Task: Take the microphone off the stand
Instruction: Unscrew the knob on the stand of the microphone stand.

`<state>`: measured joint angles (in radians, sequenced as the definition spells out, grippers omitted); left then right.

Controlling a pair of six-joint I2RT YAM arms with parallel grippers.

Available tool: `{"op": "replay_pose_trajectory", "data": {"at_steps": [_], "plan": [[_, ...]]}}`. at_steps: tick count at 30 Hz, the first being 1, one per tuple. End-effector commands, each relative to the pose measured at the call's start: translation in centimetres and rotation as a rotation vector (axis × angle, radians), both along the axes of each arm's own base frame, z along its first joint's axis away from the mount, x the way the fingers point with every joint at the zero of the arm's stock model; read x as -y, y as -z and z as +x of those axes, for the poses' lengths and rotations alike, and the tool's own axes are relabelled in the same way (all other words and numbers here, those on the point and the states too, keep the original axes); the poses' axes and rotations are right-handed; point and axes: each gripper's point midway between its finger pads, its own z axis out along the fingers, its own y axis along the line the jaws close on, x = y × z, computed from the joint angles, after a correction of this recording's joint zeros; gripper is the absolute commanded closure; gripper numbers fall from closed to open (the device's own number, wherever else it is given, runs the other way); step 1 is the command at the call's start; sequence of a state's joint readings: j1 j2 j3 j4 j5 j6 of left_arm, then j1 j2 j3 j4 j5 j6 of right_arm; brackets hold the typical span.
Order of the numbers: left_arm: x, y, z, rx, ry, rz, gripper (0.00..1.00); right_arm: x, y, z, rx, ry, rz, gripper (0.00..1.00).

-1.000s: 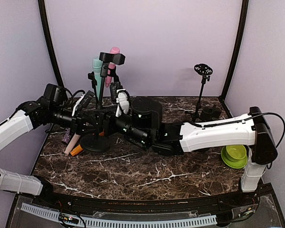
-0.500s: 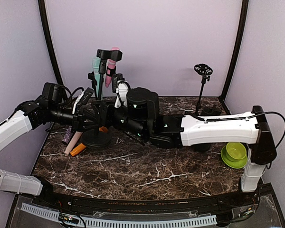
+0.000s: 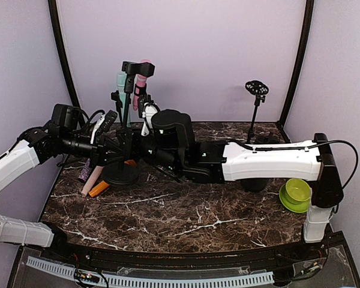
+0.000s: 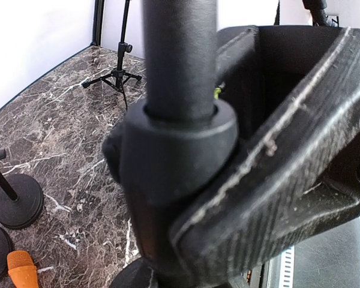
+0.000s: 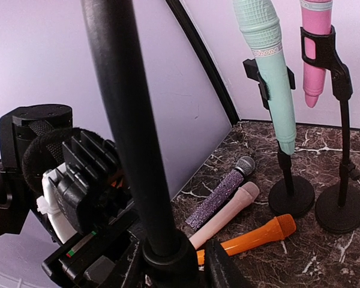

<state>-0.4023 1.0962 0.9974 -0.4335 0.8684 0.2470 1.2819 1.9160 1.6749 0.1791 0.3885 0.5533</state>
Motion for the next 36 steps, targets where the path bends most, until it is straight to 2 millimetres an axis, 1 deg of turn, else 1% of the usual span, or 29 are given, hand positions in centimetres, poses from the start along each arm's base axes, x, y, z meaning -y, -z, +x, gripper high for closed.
{"op": "replay_pose_trajectory", "data": {"at_steps": [1, 4, 6, 7, 10, 13, 14, 17, 18, 19, 22, 26, 28, 29, 31, 34, 35, 36], "plan": [[0.2, -2.5, -0.3, 0.108, 0.026, -0.049, 1.00, -0.7, -1.0, -0.1, -0.021, -0.032, 0.057, 0.71], [0.2, -2.5, -0.5, 0.109, 0.032, -0.050, 1.00, -0.5, -1.4, -0.2, -0.015, -0.037, 0.071, 0.91], [0.2, -2.6, -0.6, 0.108, 0.034, -0.052, 1.00, -0.2, -1.8, -0.2, -0.010, -0.047, 0.088, 0.99], [0.2, -2.7, -0.6, 0.110, 0.037, -0.055, 1.00, -0.1, -2.2, -0.4, -0.007, -0.062, 0.099, 1.00], [0.4, -3.2, -1.2, 0.094, 0.065, -0.080, 1.00, 0.1, -3.8, -1.4, 0.029, -0.138, 0.153, 1.00], [0.8, -4.6, -3.0, 0.051, 0.153, -0.145, 1.00, 0.8, -5.9, -3.0, 0.105, -0.249, 0.222, 1.00], [1.0, -5.3, -4.0, 0.023, 0.208, -0.184, 1.00, 1.7, -6.7, -3.1, 0.124, -0.245, 0.260, 1.00], [1.1, -6.7, -5.7, -0.069, 0.291, -0.257, 1.00, 3.6, -8.1, -2.4, 0.156, -0.222, 0.317, 1.00], [1.1, -7.1, -6.1, -0.083, 0.312, -0.274, 1.00, 2.5, -8.1, -6.9, 0.200, -0.510, 0.306, 1.00], [1.1, -7.4, -6.4, -0.099, 0.328, -0.286, 1.00, 2.6, -8.3, -8.5, 0.211, -0.614, 0.319, 1.00], [1.1, -7.9, -7.2, -0.134, 0.372, -0.314, 1.00, 3.7, -9.5, -11.0, 0.248, -0.780, 0.394, 1.00], [0.9, -8.3, -8.0, -0.184, 0.418, -0.339, 1.00, 5.1, -10.6, -14.2, 0.270, -1.018, 0.481, 1.00], [0.8, -8.6, -8.4, -0.209, 0.439, -0.347, 1.00, 5.5, -10.6, -15.2, 0.250, -1.105, 0.511, 1.00], [0.8, -8.6, -8.5, -0.215, 0.447, -0.349, 1.00, 6.0, -11.2, -15.5, 0.264, -1.131, 0.539, 1.00], [0.8, -8.7, -8.6, -0.221, 0.459, -0.353, 1.00, 6.6, -11.6, -15.9, 0.266, -1.167, 0.570, 1.00], [0.8, -8.7, -8.6, -0.219, 0.456, -0.352, 1.00, 6.6, -11.7, -15.7, 0.256, -1.176, 0.569, 1.00], [0.8, -8.6, -8.5, -0.215, 0.451, -0.352, 1.00, 6.4, -11.6, -15.4, 0.249, -1.163, 0.558, 0.98], [0.8, -8.6, -8.4, -0.208, 0.446, -0.351, 1.00, 6.0, -11.3, -15.0, 0.238, -1.135, 0.542, 0.92]]}}
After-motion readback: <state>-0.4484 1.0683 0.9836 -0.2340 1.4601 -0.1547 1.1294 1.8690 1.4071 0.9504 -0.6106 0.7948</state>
